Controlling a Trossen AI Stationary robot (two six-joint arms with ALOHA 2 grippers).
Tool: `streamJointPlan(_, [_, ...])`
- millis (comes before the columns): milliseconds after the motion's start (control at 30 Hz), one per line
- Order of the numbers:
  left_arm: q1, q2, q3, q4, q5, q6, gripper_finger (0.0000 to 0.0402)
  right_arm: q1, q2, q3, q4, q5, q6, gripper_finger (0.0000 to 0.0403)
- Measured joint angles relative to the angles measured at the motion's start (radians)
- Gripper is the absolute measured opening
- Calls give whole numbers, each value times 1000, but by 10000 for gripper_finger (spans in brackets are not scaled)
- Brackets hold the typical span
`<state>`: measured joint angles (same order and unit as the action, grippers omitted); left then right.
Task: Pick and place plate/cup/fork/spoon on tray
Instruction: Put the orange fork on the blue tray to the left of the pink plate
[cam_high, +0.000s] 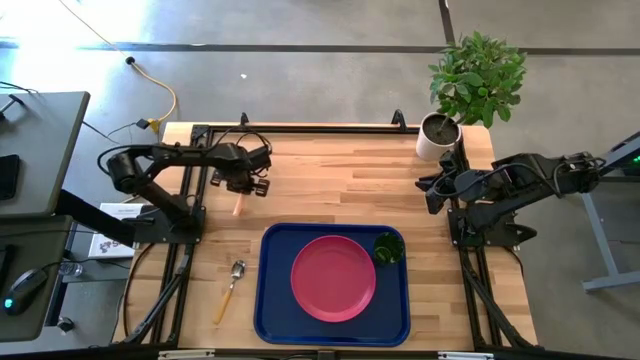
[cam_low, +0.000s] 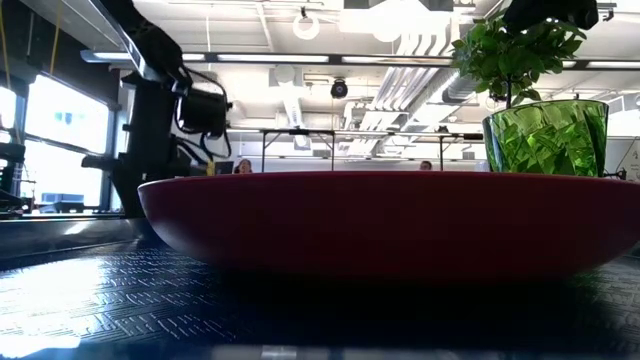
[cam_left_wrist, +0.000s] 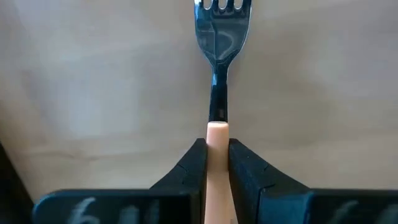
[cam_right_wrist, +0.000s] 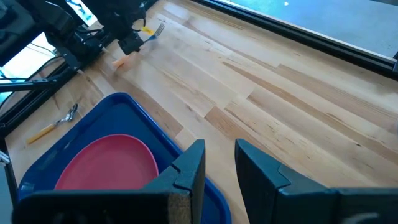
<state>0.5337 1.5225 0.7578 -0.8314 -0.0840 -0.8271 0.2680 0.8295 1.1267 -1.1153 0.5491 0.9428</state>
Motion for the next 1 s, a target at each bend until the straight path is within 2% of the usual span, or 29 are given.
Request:
streamJointPlan(267, [-122,-119,0,-5,44,-200,32,0,0,0,0,-1,0,79])
streamJointPlan(600, [-354,-279,2,7,46,-520,32,0,0,0,-1,-2,-1,79])
streamJointPlan(1000, [-598,-315,3,213,23,-763,32,0,0,0,-2,-3,-7,79])
